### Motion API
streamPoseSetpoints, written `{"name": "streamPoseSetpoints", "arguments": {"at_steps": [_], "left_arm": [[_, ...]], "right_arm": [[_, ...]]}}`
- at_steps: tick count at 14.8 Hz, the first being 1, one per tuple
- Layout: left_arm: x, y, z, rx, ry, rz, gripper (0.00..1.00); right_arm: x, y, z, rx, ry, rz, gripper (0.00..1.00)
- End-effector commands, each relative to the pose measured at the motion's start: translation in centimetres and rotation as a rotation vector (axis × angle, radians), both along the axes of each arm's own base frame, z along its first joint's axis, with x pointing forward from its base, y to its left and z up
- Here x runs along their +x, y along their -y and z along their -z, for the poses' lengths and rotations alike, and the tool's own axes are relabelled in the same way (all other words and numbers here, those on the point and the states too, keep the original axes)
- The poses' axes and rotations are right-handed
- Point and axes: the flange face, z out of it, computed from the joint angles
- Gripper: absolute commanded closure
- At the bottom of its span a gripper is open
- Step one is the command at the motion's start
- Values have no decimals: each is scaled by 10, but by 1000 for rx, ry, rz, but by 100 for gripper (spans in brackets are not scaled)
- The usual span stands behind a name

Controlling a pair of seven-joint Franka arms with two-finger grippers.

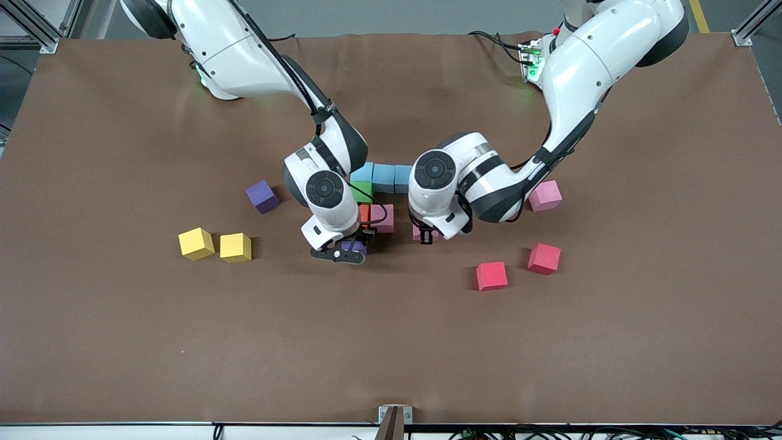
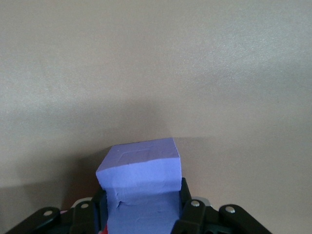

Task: Arrange 11 blocks into digit 3
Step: 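Hold the purple cube below the orange while the left gripper brings pink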

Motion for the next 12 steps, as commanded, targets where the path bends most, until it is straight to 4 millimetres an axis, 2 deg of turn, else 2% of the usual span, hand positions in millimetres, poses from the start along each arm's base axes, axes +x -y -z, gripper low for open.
{"name": "streamPoseSetpoints", "arguments": {"at_steps": [1,5,12], "left_arm": [[-5,15,3,-17,39,-13,68],[-17,24,10,-19,43,-3,68],[-32,34,40,-7,58,43,68]], "right_arm": [[-8,-2,7,-20,-15,12,80],[-10,-6,7,-19,-15,20,80],[-13,-9,7,-20,-16,25,80]]}}
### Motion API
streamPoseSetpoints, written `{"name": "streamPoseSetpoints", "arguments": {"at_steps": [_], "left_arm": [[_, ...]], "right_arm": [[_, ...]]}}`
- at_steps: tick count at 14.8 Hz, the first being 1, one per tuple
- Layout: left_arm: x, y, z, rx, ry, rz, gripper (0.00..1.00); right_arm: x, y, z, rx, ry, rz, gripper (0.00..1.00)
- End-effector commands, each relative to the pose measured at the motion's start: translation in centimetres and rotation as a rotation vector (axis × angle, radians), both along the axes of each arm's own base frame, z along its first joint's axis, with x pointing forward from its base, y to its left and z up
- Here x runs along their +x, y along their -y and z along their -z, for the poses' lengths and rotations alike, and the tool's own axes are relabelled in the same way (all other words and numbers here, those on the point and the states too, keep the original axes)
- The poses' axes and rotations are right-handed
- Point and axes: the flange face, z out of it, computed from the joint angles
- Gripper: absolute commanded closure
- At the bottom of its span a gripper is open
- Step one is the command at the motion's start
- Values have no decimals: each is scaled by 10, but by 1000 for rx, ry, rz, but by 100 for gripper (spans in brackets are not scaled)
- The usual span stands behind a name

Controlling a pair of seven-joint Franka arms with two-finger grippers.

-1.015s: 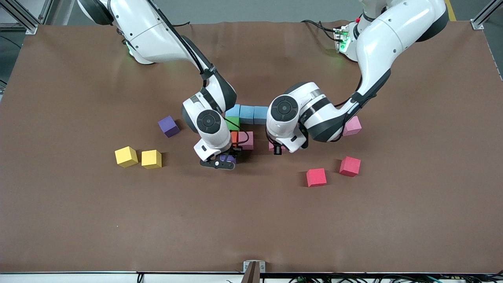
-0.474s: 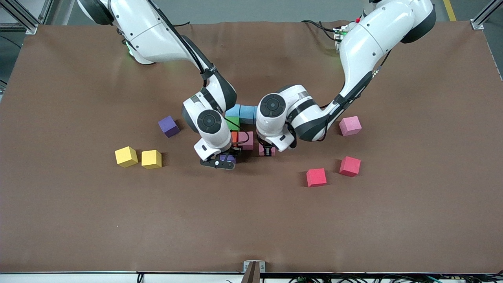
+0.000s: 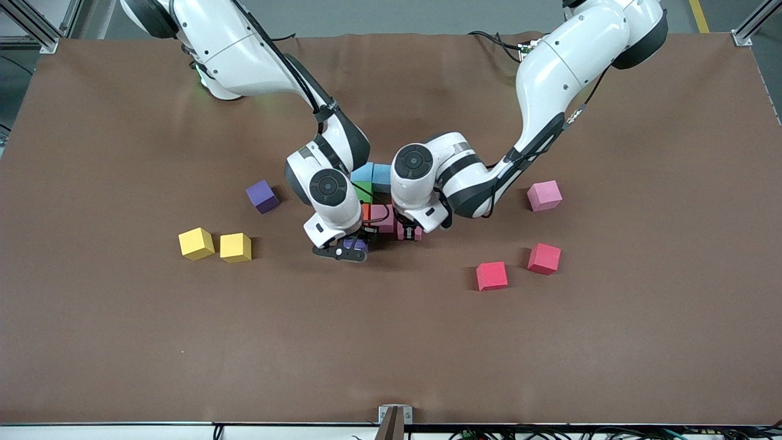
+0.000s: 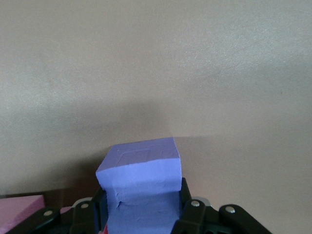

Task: Arrange 11 blocks into digit 3
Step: 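Hold the purple cube below the orange while the left gripper brings pink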

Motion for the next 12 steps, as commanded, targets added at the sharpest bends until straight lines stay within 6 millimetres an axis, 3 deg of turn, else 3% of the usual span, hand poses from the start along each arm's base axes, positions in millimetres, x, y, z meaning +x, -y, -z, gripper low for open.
{"name": "streamPoseSetpoints", "arguments": {"at_steps": [1,9,12], "left_arm": [[-8,1,8,0,21,13,68],[-24,8,15,14,13,28,68],[-32,7,20,25,4,30,68]], "right_arm": [[-8,-3,7,-15,-11,11,80],[-8,-3,7,-15,-11,11,79],[-8,-3,7,-15,-11,11,72]]}}
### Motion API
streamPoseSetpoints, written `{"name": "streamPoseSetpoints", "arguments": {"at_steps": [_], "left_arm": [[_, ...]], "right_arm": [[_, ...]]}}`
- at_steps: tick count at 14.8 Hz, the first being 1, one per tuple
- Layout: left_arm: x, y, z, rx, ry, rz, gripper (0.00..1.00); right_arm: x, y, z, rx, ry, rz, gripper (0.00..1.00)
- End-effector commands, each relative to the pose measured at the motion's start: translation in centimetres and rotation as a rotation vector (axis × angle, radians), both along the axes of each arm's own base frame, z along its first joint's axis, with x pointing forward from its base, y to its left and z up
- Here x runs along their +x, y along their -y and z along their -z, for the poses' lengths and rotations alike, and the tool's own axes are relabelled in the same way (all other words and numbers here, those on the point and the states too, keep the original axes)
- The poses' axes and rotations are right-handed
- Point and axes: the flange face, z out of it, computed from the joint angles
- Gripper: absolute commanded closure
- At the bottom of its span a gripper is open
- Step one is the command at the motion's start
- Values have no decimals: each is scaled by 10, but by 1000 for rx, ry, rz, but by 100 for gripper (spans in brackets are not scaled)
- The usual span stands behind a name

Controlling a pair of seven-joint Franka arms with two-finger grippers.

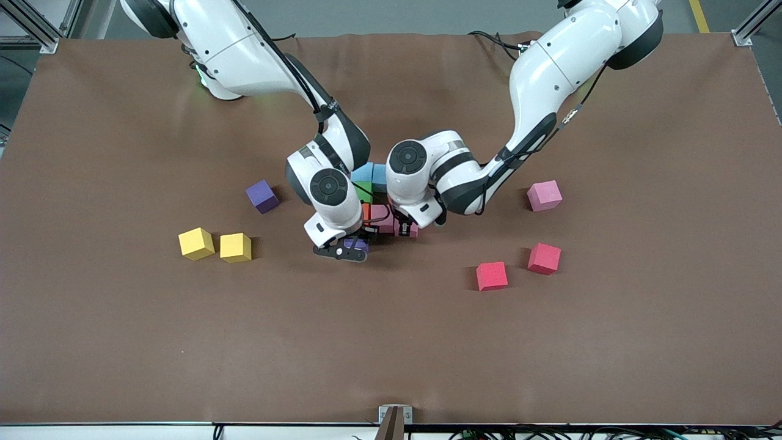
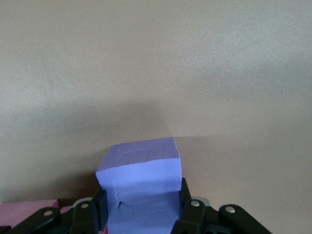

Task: Arrange 11 blocks into digit 3
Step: 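Hold the purple cube below the orange while the left gripper brings pink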

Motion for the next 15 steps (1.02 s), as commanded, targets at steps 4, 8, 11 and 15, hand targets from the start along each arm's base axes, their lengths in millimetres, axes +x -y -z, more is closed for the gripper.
{"name": "streamPoseSetpoints", "arguments": {"at_steps": [4,8,11,15], "left_arm": [[-20,0,13,24,-6,7,68],[-19,2,13,19,-7,4,68],[-19,3,11,14,-8,1,68],[-18,3,10,10,-11,-6,68]], "right_arm": [[-7,-5,5,-12,-5,9,63],[-4,-3,3,-6,1,65,0],[0,-3,0,-2,8,67,0],[2,-2,-2,-5,12,45,0]]}}
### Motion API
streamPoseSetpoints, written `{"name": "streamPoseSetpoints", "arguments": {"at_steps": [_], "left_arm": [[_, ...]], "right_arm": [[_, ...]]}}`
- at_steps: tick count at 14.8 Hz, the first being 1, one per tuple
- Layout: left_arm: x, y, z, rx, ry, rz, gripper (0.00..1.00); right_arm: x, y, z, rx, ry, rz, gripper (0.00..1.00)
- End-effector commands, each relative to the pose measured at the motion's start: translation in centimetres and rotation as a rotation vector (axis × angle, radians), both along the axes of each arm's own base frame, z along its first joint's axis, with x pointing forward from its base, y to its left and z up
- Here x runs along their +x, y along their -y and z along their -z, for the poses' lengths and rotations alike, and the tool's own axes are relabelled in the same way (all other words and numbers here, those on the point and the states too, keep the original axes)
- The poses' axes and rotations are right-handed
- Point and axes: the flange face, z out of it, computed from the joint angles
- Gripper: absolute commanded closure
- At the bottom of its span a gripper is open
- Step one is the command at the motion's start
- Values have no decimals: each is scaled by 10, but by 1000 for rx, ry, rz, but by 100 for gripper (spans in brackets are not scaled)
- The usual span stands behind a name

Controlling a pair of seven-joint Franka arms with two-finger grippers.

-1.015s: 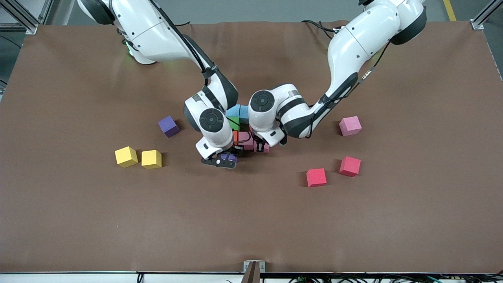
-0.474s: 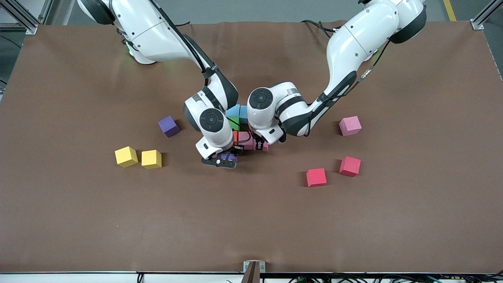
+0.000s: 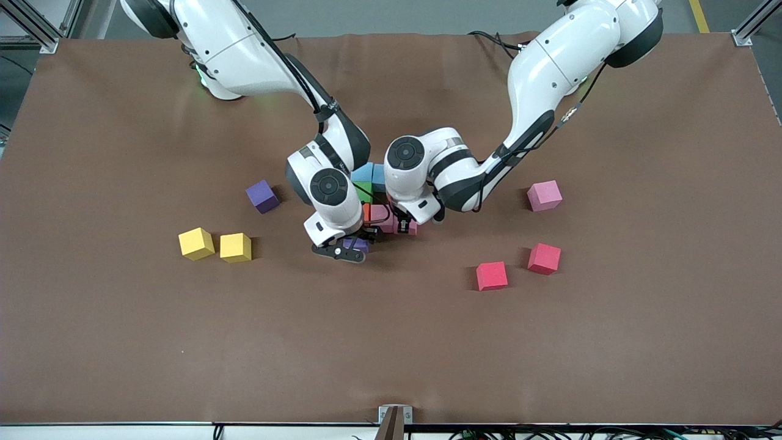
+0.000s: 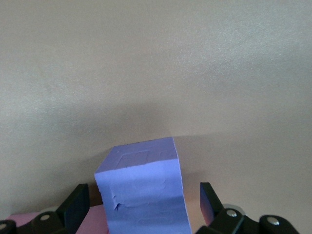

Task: Arrange 11 blocks into digit 3
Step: 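Hold the purple cube below the orange while the left gripper brings pink, then open the right gripper on the purple cube while the left gripper lowers pink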

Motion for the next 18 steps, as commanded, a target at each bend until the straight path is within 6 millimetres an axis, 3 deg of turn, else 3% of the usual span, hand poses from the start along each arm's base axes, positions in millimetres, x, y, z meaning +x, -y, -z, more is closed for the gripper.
{"name": "streamPoseSetpoints", "arguments": {"at_steps": [1,5,10,11,13,16,18], "left_arm": [[-11,2,10,7,-15,-11,68],[-15,5,9,4,-18,-8,67],[-14,5,8,4,-12,-5,62],[-13,4,8,5,-10,-2,51],[-11,3,7,9,1,13,0],[-8,0,6,9,2,6,0],[-5,-2,1,6,8,0,0]], "right_arm": [[2,0,-3,-6,11,-13,0],[7,5,-25,-1,20,-23,0],[41,80,-95,-22,-21,23,0],[45,93,-107,-27,-24,47,0],[56,134,-129,-43,-57,111,0],[69,187,-152,-50,-80,178,0],[65,204,-163,-58,-93,199,0]]}}
